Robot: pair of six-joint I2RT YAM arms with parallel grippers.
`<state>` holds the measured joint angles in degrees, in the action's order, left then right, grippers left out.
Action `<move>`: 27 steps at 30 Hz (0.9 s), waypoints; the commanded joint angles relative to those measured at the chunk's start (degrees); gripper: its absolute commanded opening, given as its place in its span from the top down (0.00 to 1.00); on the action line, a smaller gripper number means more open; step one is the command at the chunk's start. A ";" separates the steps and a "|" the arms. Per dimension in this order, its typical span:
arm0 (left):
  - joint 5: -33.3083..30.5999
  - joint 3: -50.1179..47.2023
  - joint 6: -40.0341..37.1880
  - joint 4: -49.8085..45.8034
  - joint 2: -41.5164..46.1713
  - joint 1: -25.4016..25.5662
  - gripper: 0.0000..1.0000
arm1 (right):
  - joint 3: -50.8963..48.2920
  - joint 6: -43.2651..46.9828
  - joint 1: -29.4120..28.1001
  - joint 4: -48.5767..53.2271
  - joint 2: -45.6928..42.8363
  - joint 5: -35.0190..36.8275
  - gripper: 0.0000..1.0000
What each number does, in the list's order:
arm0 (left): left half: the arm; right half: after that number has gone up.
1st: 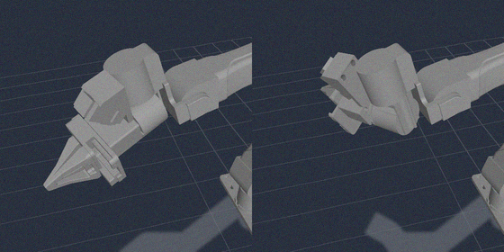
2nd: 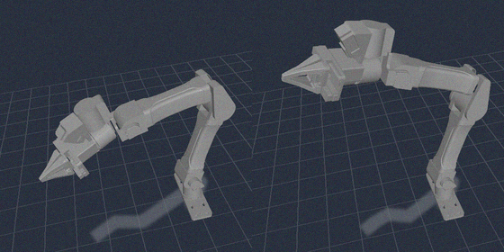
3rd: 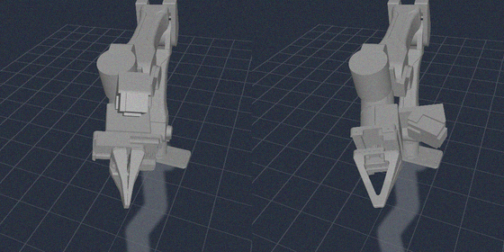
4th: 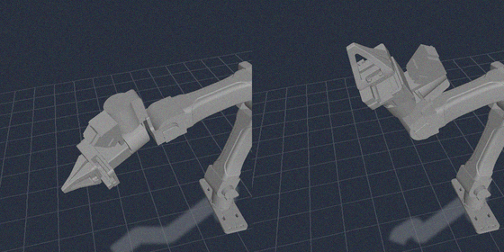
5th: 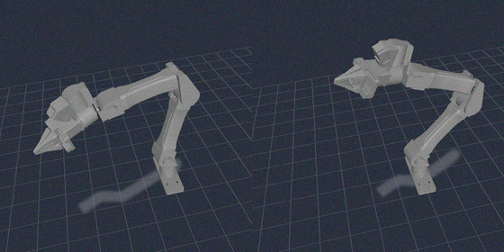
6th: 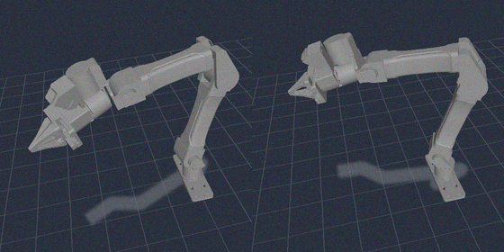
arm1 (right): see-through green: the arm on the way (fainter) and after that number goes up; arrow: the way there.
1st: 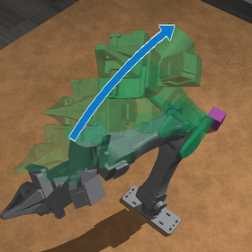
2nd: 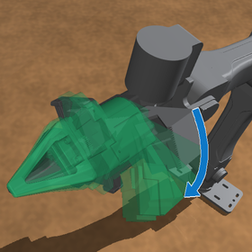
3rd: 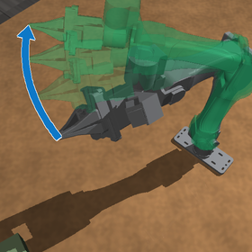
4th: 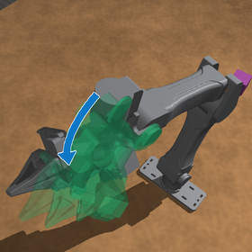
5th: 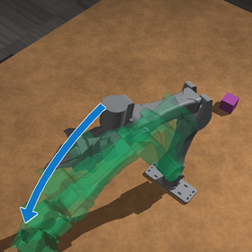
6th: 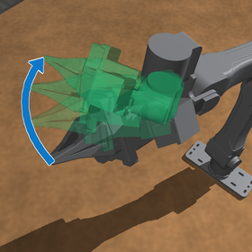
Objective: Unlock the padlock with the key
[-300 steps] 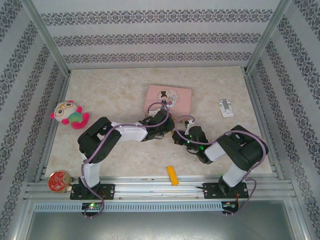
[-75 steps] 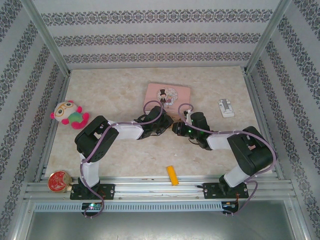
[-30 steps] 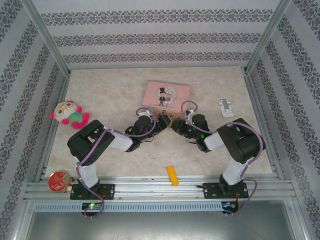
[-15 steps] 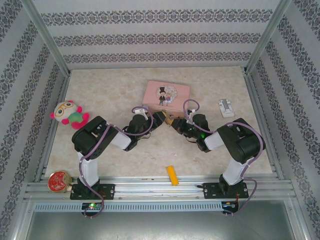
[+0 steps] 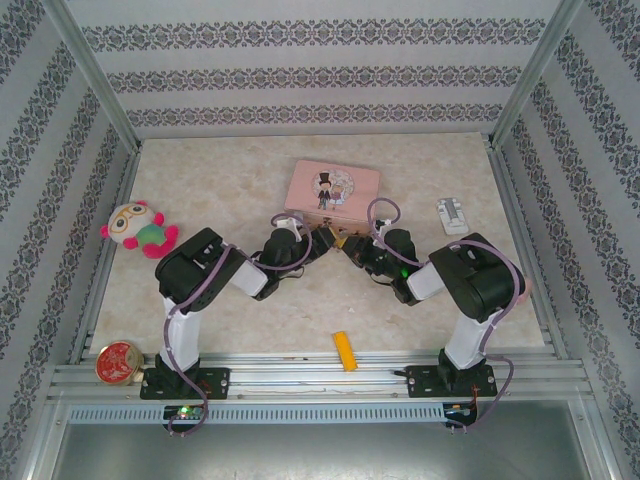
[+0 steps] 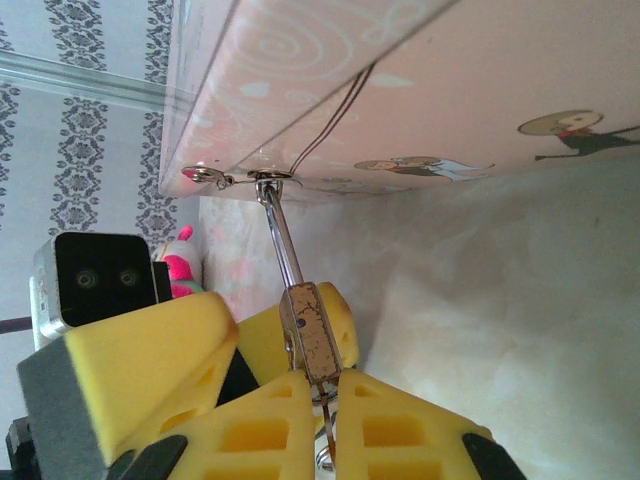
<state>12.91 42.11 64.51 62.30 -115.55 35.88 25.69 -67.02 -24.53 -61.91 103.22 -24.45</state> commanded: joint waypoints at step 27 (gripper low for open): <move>-0.08 6.82 -5.73 -13.74 3.90 0.60 1.00 | -4.75 1.85 0.31 -4.60 -0.56 4.70 0.72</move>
<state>13.52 47.29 62.43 55.53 -116.53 35.62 23.03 -67.75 -24.84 -65.39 105.08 -21.34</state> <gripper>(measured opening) 0.119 0.274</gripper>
